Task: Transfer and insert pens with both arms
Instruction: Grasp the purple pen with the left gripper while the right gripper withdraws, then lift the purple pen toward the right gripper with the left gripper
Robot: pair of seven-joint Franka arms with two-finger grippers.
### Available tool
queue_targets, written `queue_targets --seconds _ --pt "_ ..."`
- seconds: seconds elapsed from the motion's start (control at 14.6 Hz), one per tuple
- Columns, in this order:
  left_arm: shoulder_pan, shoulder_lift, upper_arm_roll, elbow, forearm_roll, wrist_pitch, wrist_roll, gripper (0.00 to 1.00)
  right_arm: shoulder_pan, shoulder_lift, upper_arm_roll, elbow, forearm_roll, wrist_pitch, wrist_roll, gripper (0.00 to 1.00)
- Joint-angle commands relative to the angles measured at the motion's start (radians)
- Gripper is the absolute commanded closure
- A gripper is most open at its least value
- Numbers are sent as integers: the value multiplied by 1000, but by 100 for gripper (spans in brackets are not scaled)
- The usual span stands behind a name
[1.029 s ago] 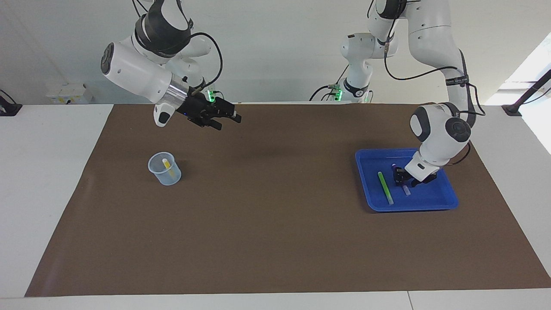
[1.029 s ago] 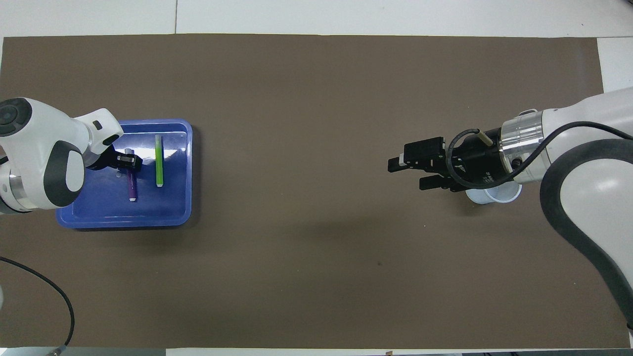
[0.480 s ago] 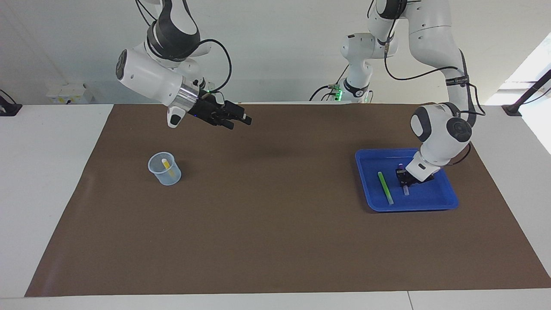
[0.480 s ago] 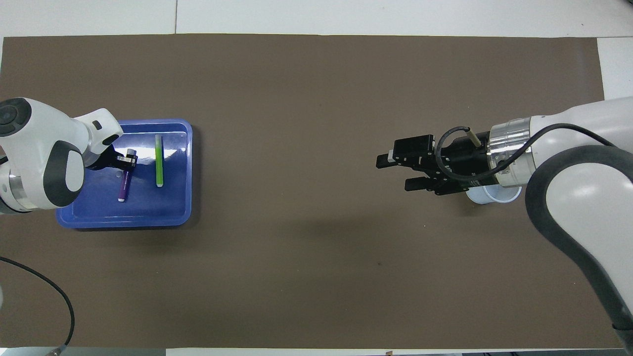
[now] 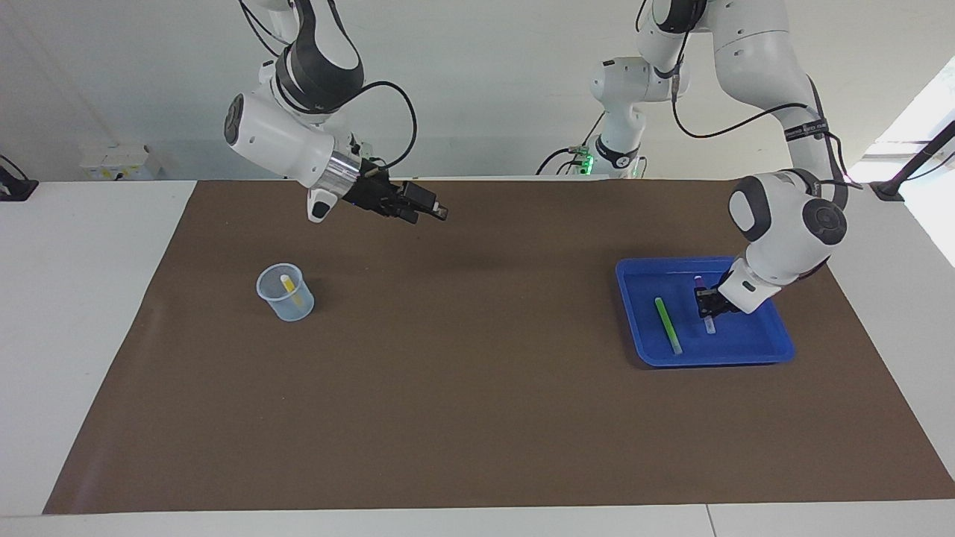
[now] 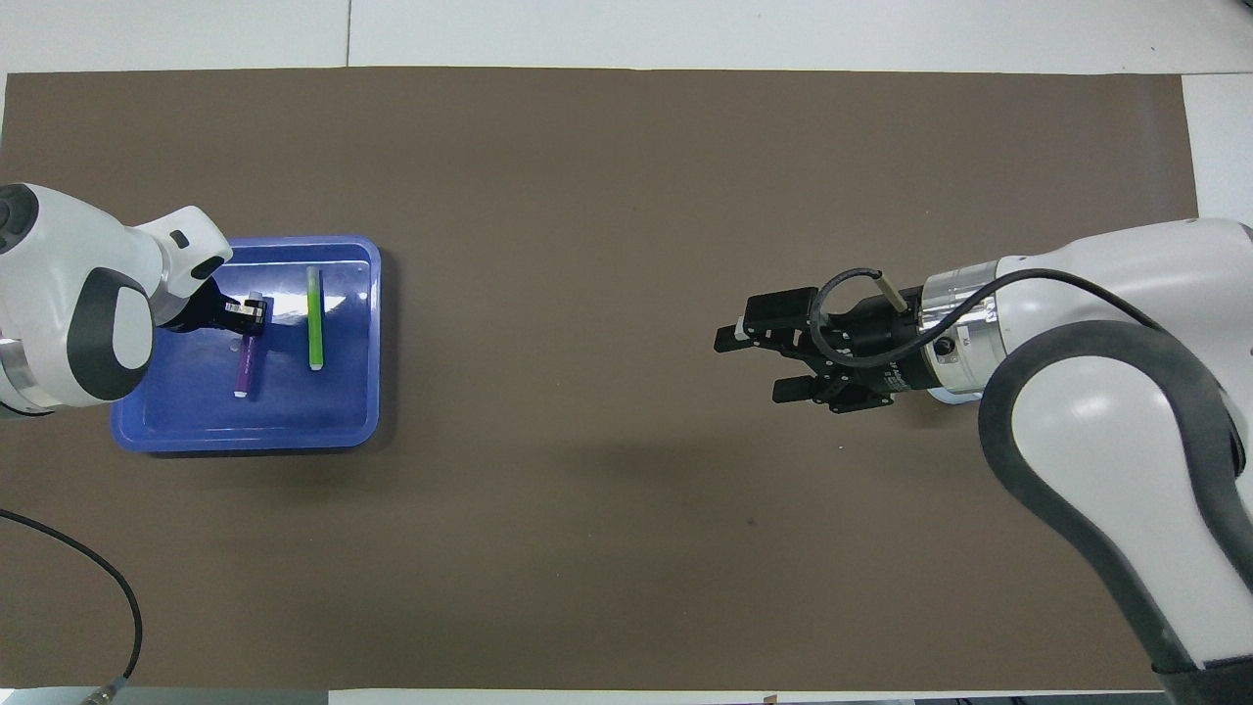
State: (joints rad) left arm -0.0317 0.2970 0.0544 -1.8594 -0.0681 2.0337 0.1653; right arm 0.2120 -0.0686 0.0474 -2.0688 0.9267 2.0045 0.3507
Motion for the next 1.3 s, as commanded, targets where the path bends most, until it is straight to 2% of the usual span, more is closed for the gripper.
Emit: queue_targets --seconds 0.0,0.21,0.41,0.55,0.82,0.96,1.1,1.24 --pt "-7 10 -2 113 -54 -146 -119 100 32 -28 2 -28 44 46 54 0" --pt "-55 2 -7 238 -135 -329 -451 100 35 -30 2 -25 40 34 41 0" --pt "-115 -59 -10 238 -261 -378 -931 100 67 -30 2 -25 31 40 40 0" --pt "-151 -71 -11 235 -347 -389 -1166 100 84 -33 2 -25 31 39 45 0" --pt "-249 -94 -11 209 -478 -340 -1504 100 113 -33 2 -24 32 69 74 0" --pt "-310 -136 -11 125 -530 -240 -1631 100 154 -30 2 -25 32 127 79 0" --pt "-362 -177 -11 31 -602 -161 -1699 100 185 -25 2 -25 32 201 118 0" --pt "-398 -203 -11 -21 -654 -113 -1730 100 198 -16 2 -27 32 296 169 0"
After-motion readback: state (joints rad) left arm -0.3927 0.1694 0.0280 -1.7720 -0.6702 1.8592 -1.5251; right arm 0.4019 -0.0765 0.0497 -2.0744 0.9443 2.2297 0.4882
